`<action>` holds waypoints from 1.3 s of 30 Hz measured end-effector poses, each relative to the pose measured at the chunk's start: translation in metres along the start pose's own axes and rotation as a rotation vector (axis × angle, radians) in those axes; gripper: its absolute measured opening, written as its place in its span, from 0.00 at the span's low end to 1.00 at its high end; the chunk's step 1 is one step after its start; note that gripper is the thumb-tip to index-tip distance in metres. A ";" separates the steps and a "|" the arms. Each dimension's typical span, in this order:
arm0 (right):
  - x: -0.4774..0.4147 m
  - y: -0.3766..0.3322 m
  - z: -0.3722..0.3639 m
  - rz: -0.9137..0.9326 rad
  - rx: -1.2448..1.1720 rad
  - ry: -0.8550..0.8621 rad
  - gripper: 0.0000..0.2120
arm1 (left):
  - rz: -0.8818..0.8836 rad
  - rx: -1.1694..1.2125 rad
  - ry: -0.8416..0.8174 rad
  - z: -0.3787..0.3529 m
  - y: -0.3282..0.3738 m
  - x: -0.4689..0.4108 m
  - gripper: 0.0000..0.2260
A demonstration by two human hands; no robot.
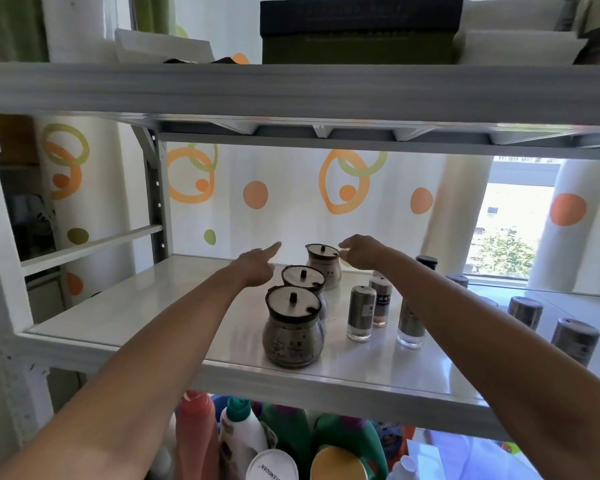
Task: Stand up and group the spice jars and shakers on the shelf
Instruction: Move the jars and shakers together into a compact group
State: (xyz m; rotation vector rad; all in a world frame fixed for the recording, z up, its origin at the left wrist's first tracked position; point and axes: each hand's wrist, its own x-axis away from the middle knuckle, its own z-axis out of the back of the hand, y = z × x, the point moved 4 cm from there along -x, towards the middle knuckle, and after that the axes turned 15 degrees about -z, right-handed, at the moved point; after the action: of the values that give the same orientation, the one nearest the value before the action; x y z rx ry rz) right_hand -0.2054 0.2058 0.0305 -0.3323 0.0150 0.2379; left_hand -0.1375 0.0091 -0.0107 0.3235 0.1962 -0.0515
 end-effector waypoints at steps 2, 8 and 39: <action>-0.011 0.005 0.000 -0.021 0.064 0.011 0.21 | 0.004 -0.221 -0.081 0.005 -0.001 -0.011 0.29; -0.047 0.007 -0.012 -0.029 0.158 -0.021 0.20 | -0.102 -0.434 -0.192 0.006 0.014 -0.054 0.34; -0.047 -0.022 -0.026 0.051 0.336 -0.163 0.23 | -0.137 -0.025 -0.177 0.001 0.007 -0.072 0.21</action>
State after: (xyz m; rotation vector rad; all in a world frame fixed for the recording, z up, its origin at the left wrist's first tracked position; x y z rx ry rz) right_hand -0.2452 0.1669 0.0156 0.0229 -0.0967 0.3078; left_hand -0.2073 0.0168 0.0064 0.2790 0.0431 -0.2122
